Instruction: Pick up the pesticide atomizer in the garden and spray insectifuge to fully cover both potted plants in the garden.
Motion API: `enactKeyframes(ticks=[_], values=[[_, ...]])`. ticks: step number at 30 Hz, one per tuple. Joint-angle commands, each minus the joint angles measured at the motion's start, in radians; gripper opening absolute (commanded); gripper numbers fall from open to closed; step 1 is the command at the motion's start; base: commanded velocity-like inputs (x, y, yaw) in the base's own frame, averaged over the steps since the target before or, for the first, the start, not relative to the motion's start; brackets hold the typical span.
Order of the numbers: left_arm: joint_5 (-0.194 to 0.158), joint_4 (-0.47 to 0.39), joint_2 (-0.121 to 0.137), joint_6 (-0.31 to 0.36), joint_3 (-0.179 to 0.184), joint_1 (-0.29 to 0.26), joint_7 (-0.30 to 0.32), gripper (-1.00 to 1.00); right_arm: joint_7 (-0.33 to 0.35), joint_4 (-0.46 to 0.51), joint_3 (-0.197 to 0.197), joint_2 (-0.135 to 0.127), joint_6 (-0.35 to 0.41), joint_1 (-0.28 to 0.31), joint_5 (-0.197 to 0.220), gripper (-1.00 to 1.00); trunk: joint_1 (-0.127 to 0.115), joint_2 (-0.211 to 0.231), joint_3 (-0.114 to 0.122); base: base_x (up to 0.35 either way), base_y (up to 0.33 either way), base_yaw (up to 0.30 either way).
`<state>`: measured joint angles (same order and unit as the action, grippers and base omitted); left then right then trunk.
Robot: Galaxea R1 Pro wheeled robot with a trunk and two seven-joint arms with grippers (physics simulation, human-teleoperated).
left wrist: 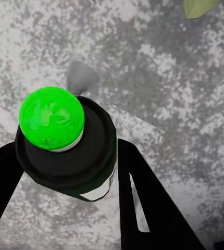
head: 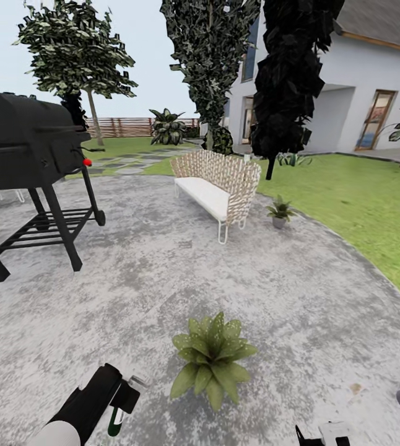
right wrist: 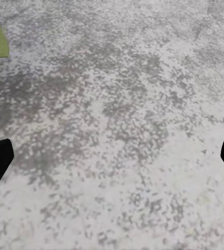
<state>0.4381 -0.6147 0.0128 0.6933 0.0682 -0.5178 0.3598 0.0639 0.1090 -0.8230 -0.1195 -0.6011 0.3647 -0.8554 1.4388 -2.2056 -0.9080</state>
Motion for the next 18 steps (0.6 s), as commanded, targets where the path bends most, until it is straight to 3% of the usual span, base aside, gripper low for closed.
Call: enactKeyframes(ticks=[1,8,18], values=[[0.012,-0.001,-0.001,0.002,0.004,-0.001,0.008,-1.0,0.007,0.0,-0.008,0.0,-0.003,0.0,-0.002,1.0,0.0,0.0,-0.001,0.205,-0.141,0.278],[0.012,-0.001,-0.002,0.002,0.004,0.0,0.008,-1.0,0.007,0.0,-0.008,0.0,-0.004,0.0,-0.002,1.0,0.0,0.0,-0.001,0.233,-0.165,0.237],[0.013,0.0,-0.002,0.002,0.007,0.0,0.008,-1.0,0.007,0.001,-0.01,-0.001,-0.003,0.0,-0.002,1.0,0.0,0.0,-0.001,0.04,-0.029,0.012]])
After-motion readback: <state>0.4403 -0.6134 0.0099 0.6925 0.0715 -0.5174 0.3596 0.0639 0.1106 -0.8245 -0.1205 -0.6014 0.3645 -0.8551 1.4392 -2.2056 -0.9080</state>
